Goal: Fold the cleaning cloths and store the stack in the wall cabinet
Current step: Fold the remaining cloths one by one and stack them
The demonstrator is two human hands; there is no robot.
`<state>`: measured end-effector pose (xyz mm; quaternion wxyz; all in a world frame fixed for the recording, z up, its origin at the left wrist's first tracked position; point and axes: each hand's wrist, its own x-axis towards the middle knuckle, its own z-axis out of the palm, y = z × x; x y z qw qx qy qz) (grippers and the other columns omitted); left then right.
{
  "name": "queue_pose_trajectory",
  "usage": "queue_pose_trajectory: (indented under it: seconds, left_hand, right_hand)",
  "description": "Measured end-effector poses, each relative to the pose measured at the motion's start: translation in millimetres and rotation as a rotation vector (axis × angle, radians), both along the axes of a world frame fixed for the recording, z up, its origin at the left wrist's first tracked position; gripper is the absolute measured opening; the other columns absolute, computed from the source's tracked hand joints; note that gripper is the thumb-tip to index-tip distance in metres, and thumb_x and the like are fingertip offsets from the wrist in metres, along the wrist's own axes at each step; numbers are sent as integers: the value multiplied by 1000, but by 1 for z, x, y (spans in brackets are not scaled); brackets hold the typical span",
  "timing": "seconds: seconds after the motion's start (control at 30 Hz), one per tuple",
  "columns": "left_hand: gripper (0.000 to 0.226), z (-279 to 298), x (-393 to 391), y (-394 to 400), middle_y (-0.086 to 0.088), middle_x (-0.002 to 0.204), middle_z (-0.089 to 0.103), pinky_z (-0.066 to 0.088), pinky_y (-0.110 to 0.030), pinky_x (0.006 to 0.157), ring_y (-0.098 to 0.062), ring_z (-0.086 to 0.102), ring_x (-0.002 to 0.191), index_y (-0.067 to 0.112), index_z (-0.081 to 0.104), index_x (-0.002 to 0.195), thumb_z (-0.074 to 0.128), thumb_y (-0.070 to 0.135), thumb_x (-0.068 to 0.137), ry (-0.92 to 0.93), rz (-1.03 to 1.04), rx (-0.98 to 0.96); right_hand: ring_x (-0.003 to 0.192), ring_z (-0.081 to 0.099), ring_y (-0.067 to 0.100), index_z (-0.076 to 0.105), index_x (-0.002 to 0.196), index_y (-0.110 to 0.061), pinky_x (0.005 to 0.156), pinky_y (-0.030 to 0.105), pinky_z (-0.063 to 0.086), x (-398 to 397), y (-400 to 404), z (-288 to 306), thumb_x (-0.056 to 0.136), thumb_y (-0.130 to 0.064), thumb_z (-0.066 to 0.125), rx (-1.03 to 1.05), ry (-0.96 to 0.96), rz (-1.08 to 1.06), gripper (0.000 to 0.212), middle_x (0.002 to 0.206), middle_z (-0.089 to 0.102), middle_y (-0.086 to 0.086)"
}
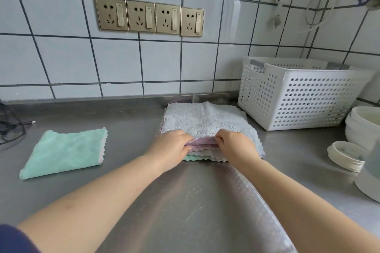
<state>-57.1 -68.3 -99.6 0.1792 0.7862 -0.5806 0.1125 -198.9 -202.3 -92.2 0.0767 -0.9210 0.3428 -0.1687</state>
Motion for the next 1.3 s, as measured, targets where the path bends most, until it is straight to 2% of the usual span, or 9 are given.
queue_pose_trajectory:
  seconds: [0.13,0.27,0.43,0.6,0.73,0.9,1.03,1.13,1.3]
  left_hand:
    - [30,2,15,-1,-2,116,63,44,-30,90,-22,56,109,18,66,115,46,12,93,99,61,-25]
    - [28,8,23,5,0,116,64,44,-31,91,-22,56,111,19,67,112,46,15,93,24,80,56]
    - [27,44,19,16,-4,108,69,49,-33,76,-26,63,98,19,63,112,42,16,96,80,142,-100]
    - [29,88,-3,54,2,117,66,47,-34,82,-22,59,107,21,61,117,40,18,97,27,97,-212]
    - [27,93,-25,99,4,118,64,41,-28,85,-18,56,110,19,63,115,42,19,96,28,-8,-105]
    - [16,68,-46,155,9,78,63,36,-8,65,-7,56,72,20,66,96,50,21,94,218,-101,68]
    - [9,48,-61,191,8,90,65,42,-17,74,-6,57,81,28,66,92,57,29,91,405,-83,178]
    - [22,46,-69,217,17,73,56,35,-9,60,6,49,63,37,56,71,57,31,91,441,-106,274]
    - [22,52,-67,253,12,55,36,33,-13,52,-3,32,50,25,57,69,61,32,89,685,-120,424]
  right_hand:
    - [99,56,29,62,111,-18,76,35,49,-6,-6,-4,88,-7,46,-54,32,36,30,108,60,5]
    - [100,55,28,66,102,-20,70,32,41,-15,-16,-2,87,-11,48,-177,95,-54,26,103,61,4]
    - [86,62,30,62,110,-21,66,30,34,-24,-10,35,95,-14,41,-207,-116,-111,27,95,70,6]
    - [73,55,30,53,109,-13,59,31,34,-53,25,74,98,-18,38,-142,-195,-33,20,86,66,12]
    - [81,59,29,57,107,-13,63,28,34,-88,56,72,96,-23,47,-64,-125,64,18,94,67,8]
    - [85,61,22,62,99,-13,73,30,45,-119,90,53,93,-30,53,86,34,137,21,90,68,2]
    - [82,57,15,60,86,-26,66,20,41,-130,114,37,91,-33,54,160,183,196,10,86,63,-9]
    - [74,53,9,57,77,-33,64,17,39,-139,129,34,90,-38,55,213,265,224,14,82,62,-12]
    - [80,58,1,65,87,-37,72,15,44,-151,142,44,87,-51,57,350,318,247,16,88,66,-18]
